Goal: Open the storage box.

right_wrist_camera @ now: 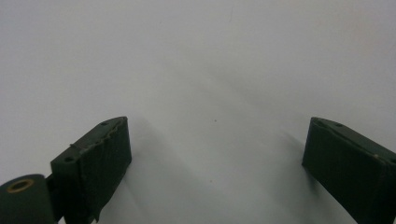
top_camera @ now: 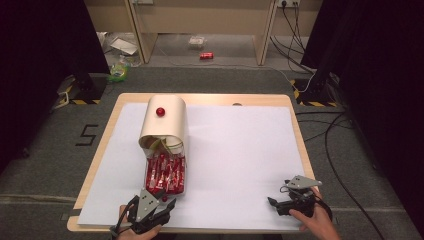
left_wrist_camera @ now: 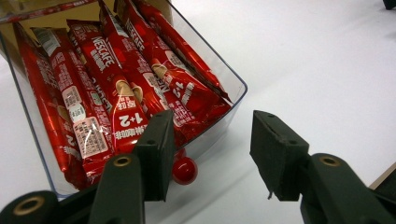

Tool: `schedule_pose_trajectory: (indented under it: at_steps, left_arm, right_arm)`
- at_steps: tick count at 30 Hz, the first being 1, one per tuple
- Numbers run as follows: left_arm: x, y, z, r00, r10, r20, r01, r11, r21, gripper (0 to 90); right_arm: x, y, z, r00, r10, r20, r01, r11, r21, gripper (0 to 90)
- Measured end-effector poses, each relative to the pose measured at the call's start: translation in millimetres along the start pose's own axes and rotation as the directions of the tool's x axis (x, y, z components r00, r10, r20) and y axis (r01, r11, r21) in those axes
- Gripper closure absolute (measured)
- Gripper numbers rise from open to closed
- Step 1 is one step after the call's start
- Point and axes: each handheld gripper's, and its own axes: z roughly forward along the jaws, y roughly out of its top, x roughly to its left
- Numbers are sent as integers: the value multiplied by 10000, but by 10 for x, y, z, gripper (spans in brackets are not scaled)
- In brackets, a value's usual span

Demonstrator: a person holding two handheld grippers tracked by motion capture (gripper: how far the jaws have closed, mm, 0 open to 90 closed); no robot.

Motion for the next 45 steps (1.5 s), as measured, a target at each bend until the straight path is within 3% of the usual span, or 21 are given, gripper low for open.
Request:
schedule_pose_trajectory:
  at_steps: [15,22,26,33,36,45]
  left_arm:
    - [4,9,-3,9999,-140,26,140,9999,-46,490]
    - [35,85,-14,9990,-231,-378,214,9988,-429,448]
    - [85,161,-13,9960,-403,-799,360,9979,-543,433]
    - [136,186,11,9908,-659,-1182,576,9957,-722,413]
    - [196,213,39,9858,-859,-1439,746,9938,-822,406]
    - [277,247,132,9801,-1146,-1619,1011,9909,-892,394]
  right_arm:
    - [-1,1,0,10000,3,-2,-3,10000,0,83]
    - [-1,1,1,10000,2,-2,-2,10000,0,82]
    - [-2,1,1,10000,-1,-8,1,10000,-2,83]
    - [-3,1,1,10000,2,-9,-2,10000,-3,82]
    - [-3,1,1,10000,11,-13,-11,10000,-2,82]
    - [-4,1,1,10000,6,-16,-6,10000,-7,82]
